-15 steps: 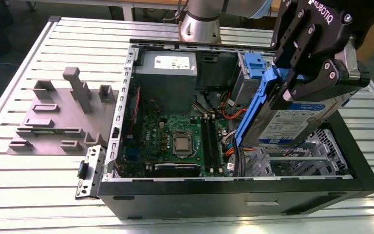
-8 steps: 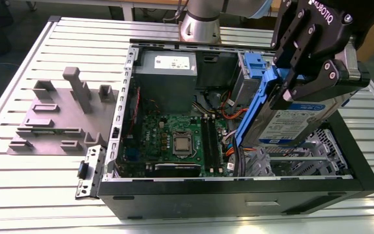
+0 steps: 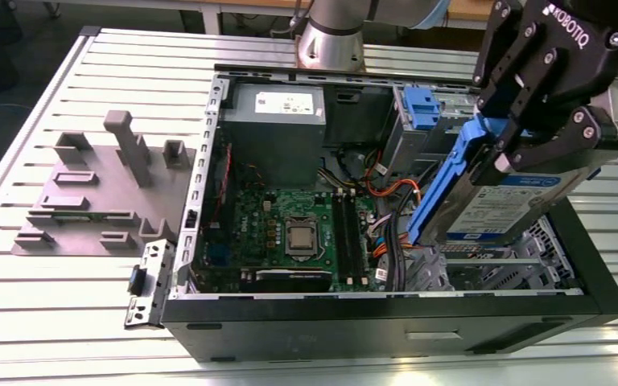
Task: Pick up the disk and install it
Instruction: 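Insert the disk into the insertion slot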
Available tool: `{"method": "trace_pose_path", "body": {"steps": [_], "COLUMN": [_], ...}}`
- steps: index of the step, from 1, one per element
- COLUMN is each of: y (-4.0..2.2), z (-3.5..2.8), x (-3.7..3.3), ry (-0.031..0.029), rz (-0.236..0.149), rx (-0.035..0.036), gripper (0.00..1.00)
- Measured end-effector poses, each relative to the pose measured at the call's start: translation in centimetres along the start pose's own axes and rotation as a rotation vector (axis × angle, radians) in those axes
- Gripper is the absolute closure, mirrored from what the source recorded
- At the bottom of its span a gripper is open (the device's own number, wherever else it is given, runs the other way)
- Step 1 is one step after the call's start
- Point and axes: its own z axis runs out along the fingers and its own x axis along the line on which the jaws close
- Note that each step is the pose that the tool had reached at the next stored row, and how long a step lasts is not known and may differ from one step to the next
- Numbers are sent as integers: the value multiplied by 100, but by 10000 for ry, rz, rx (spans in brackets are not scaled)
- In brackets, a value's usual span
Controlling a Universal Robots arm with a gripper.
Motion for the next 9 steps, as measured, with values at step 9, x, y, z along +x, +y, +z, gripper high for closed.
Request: {"method": "trace_pose_path", "body": {"steps": [9], "y": [-205], "z": [22], "x": [-1], "ry": [-1], "rz": [0], "rx": [0], "gripper": [64]}}
